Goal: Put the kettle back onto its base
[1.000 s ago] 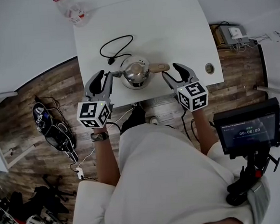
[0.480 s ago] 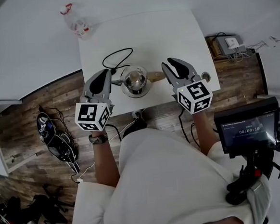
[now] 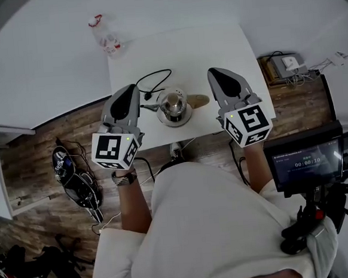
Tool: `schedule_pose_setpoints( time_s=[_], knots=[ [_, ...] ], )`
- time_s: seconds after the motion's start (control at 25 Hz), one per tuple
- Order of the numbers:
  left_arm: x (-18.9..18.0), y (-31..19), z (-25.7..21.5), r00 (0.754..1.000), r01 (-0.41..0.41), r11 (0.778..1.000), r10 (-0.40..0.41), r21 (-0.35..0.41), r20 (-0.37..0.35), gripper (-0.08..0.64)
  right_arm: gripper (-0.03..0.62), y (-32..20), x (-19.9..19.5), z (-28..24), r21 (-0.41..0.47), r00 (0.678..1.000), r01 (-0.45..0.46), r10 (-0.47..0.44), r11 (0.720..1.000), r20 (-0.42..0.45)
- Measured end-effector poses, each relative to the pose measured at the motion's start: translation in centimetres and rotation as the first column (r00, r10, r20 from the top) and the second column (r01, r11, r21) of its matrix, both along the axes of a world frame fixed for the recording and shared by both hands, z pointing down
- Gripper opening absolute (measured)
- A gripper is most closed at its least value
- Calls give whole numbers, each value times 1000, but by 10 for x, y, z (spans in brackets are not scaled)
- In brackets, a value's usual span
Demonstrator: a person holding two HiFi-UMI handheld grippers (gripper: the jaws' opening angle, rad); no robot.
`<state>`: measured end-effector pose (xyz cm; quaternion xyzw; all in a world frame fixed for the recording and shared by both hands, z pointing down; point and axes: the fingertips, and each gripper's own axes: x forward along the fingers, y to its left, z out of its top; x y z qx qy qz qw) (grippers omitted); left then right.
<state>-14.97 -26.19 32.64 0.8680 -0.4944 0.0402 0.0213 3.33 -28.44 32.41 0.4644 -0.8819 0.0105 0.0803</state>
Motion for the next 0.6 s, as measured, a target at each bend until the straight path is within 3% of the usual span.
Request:
schedule_pose_setpoints(
  time_s=[0.24, 0.6],
  knots=[
    [2, -1, -23, 1000, 5, 1000, -6, 23, 26, 6, 2, 4, 0, -31, 49, 1000, -18, 19, 999, -12],
    [4, -2, -38, 999, 16, 999, -18, 45, 30, 6, 2, 2, 6, -33, 34, 999, -36, 36, 999, -5]
  ],
)
